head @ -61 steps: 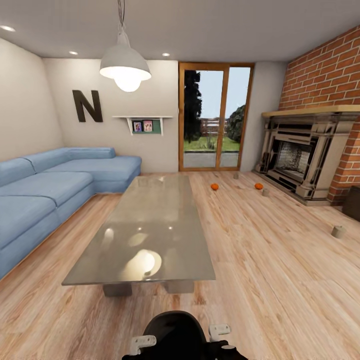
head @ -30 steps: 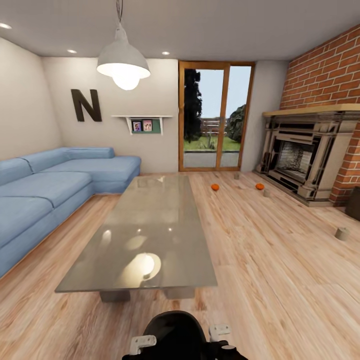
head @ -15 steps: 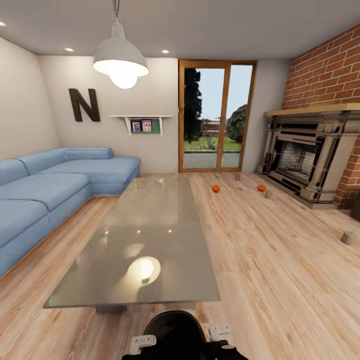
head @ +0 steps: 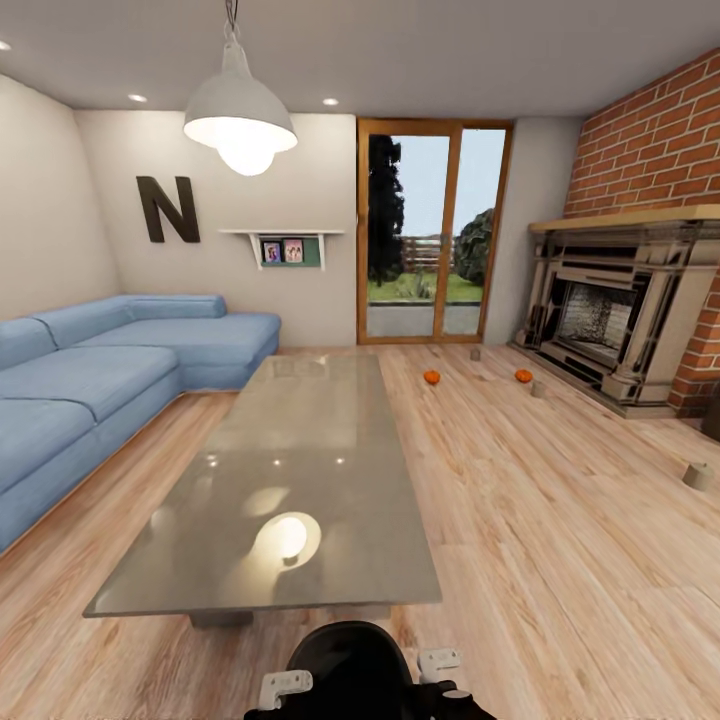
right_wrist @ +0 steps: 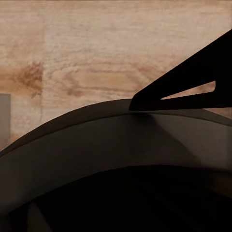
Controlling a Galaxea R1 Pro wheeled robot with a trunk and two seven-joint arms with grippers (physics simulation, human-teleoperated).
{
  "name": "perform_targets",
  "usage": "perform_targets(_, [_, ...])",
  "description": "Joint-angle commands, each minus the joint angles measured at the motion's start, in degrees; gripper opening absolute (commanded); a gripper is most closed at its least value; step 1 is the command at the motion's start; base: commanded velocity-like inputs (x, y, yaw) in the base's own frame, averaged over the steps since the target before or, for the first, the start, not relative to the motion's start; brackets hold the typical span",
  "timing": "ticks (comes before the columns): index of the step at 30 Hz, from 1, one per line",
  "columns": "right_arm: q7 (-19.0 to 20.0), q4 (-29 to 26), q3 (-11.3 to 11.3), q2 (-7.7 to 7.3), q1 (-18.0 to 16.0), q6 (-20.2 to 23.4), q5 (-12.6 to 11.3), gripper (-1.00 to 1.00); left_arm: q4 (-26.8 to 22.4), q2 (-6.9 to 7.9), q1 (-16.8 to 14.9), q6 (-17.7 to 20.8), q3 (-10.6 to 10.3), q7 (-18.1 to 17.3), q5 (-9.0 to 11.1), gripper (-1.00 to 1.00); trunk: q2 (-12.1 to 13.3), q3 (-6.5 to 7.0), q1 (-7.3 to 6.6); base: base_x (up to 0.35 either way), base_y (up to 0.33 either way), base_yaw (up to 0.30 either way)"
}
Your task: Place each of the two pumpkins and all three candles from the living room inside a cabinet in the living room (use any cabinet), then make sure every cabinet is closed, and position the cauldron so it is next to a table in the living room.
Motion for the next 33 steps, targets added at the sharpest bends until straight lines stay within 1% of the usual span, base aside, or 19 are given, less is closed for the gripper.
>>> perform_targets(1, [-0.3,0.0,1.5,0.0,0.0,0.3,-1.5,-1.0,-0.2,0.08,-0.1,0.0,0.2,0.3,0.1,-1.0,-0.4,-0.23,0.21,0.0,0.0,0.0])
perform_targets(27, [-0.3,0.0,1.5,0.0,0.0,0.3,-1.4,-1.0,-0.2,0.08,-0.1,0.0,0.1,0.1,0.1,-1.0,-10.9,-4.9,5.92,0.0,0.0,0.0])
perform_targets(33, [-0.3,0.0,1.5,0.0,0.0,0.3,-1.4,-1.0,-0.2,0.08,-0.1,0.0,0.1,0.0,0.1,-1.0,-10.9,-4.9,5.92,0.0,0.0,0.0])
